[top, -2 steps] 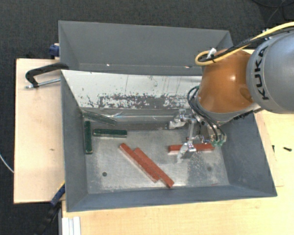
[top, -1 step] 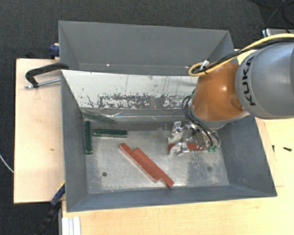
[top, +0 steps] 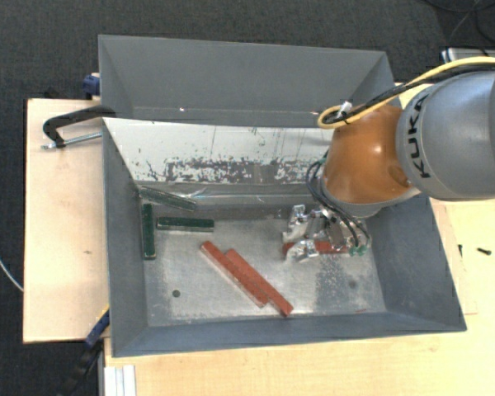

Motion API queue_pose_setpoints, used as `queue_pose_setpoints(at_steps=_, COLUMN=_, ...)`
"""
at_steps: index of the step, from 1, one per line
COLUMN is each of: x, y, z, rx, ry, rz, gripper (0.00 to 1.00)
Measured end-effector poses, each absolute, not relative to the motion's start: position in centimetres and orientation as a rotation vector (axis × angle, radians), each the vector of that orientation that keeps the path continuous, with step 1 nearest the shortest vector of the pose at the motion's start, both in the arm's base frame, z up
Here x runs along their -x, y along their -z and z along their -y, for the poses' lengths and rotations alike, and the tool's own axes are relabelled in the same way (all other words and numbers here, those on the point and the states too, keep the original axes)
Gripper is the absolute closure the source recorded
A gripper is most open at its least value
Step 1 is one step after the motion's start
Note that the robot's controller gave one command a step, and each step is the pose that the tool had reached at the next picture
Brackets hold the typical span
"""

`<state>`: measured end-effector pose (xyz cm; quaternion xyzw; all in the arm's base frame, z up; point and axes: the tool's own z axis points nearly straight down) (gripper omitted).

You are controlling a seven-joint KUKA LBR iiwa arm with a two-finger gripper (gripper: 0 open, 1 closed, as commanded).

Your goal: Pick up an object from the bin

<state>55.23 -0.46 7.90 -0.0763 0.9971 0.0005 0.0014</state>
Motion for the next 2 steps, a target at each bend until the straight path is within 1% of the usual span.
queue_pose_setpoints(at_steps=1, x=-55.2, y=-8.2, z=0.4, rx=0.240, ry=-0.002, rz=-3.133, gripper=1.00)
queue_pose_setpoints(at_steps=2, x=-51.7, y=-25.6, z=1.3, rx=0.498, ry=0.000, rz=-3.095, gripper=1.00)
